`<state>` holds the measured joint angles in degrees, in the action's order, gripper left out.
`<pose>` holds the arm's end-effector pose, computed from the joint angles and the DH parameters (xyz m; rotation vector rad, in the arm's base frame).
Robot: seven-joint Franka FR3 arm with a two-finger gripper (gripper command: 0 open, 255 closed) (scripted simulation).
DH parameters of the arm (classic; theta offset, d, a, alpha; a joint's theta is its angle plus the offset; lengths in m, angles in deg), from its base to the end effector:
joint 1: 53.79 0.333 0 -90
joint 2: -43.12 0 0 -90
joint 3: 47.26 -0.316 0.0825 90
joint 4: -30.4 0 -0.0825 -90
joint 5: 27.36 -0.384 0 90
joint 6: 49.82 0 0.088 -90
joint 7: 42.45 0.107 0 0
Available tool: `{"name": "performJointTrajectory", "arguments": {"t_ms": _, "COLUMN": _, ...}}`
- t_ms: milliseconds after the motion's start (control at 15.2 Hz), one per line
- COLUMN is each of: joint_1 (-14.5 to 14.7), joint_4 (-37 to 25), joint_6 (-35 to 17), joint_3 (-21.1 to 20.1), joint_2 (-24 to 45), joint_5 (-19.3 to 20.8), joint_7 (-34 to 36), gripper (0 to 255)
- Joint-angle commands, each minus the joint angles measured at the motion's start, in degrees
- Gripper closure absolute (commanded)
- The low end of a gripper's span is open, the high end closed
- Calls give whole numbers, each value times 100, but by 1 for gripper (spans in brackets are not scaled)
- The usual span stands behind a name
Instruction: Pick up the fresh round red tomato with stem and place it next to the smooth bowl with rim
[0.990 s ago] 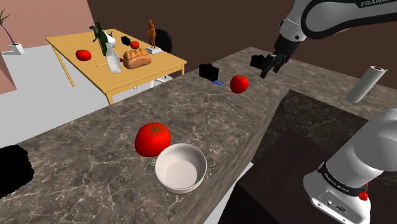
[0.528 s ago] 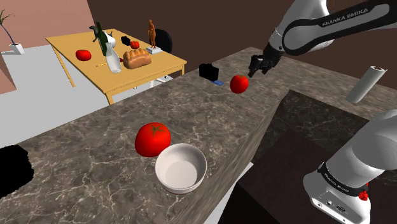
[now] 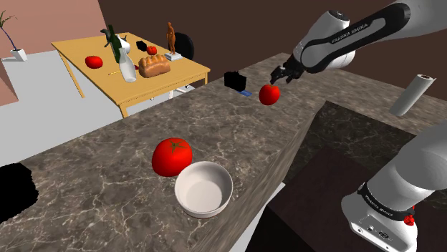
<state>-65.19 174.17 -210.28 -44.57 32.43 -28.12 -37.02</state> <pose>0.4718 -0.1193 0.4021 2.9860 -0.5332 0.7382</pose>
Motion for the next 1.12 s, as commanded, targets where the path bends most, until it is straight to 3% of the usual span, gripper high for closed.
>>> {"name": "performJointTrajectory", "arguments": {"t_ms": 0, "joint_1": 6, "joint_4": -13, "joint_6": -216, "joint_3": 17, "joint_2": 196, "joint_5": -34, "joint_7": -18, "gripper": 0}}
{"name": "performJointTrajectory", "arguments": {"t_ms": 330, "joint_1": 33, "joint_4": -112, "joint_6": -534, "joint_3": 32, "joint_2": 615, "joint_5": -109, "joint_7": -74, "gripper": 0}}
{"name": "performJointTrajectory", "arguments": {"t_ms": 792, "joint_1": 32, "joint_4": -112, "joint_6": -533, "joint_3": 31, "joint_2": 614, "joint_5": -109, "joint_7": -73, "gripper": 0}}
{"name": "performJointTrajectory", "arguments": {"t_ms": 858, "joint_1": 32, "joint_4": -112, "joint_6": -533, "joint_3": 31, "joint_2": 614, "joint_5": -109, "joint_7": -73, "gripper": 255}}
{"name": "performJointTrajectory", "arguments": {"t_ms": 1056, "joint_1": 32, "joint_4": -112, "joint_6": -533, "joint_3": 30, "joint_2": 614, "joint_5": -108, "joint_7": -72, "gripper": 255}}
